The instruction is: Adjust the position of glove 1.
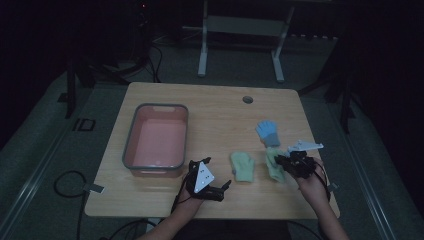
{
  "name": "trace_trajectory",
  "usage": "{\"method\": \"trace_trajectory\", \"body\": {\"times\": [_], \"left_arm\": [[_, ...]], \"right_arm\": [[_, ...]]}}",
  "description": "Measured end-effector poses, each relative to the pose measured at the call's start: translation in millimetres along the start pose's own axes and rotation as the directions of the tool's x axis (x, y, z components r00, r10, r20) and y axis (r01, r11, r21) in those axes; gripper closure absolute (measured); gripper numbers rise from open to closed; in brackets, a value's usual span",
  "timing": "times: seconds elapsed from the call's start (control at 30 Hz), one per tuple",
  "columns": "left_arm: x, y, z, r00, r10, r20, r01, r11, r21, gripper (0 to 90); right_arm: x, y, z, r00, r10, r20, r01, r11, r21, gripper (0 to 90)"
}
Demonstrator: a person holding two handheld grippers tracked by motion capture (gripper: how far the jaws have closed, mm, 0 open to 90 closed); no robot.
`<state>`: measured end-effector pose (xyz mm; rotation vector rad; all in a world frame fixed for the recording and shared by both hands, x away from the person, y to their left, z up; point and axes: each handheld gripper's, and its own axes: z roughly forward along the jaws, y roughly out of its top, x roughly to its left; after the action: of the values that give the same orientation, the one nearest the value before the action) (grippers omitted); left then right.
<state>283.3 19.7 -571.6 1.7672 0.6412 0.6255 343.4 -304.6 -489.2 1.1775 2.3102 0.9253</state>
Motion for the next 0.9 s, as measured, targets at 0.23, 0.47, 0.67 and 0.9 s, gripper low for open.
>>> {"method": "trace_trajectory", "body": {"times": [0.23, 0.47, 0.67, 0.9], "left_arm": [[-0.2, 0.0, 0.0, 1.0000, 0.000, 0.000, 0.000, 1.0000, 0.000, 0.0], [-0.7, 0.0, -0.1, 1.0000, 0.004, 0.000, -0.004, 1.0000, -0.001, 0.0], [-0.6, 0.1, -0.1, 1.0000, 0.009, 0.001, -0.009, 1.0000, 0.000, 0.0], [-1.2, 0.1, 0.3, 1.0000, 0.008, 0.004, -0.008, 1.0000, 0.003, 0.0]], "right_arm": [[24.9, 33.8, -1.3, 0.9944, -0.105, -0.005, 0.105, 0.994, -0.038, 85.6], [50.0, 41.9, 19.0, 0.9853, -0.165, -0.045, 0.164, 0.986, -0.014, 85.5], [66.7, 39.4, 37.6, 0.9799, -0.182, -0.081, 0.184, 0.983, 0.011, 85.5], [77.3, 33.1, 59.1, 0.9789, -0.176, -0.103, 0.182, 0.982, 0.051, 85.0]]}}
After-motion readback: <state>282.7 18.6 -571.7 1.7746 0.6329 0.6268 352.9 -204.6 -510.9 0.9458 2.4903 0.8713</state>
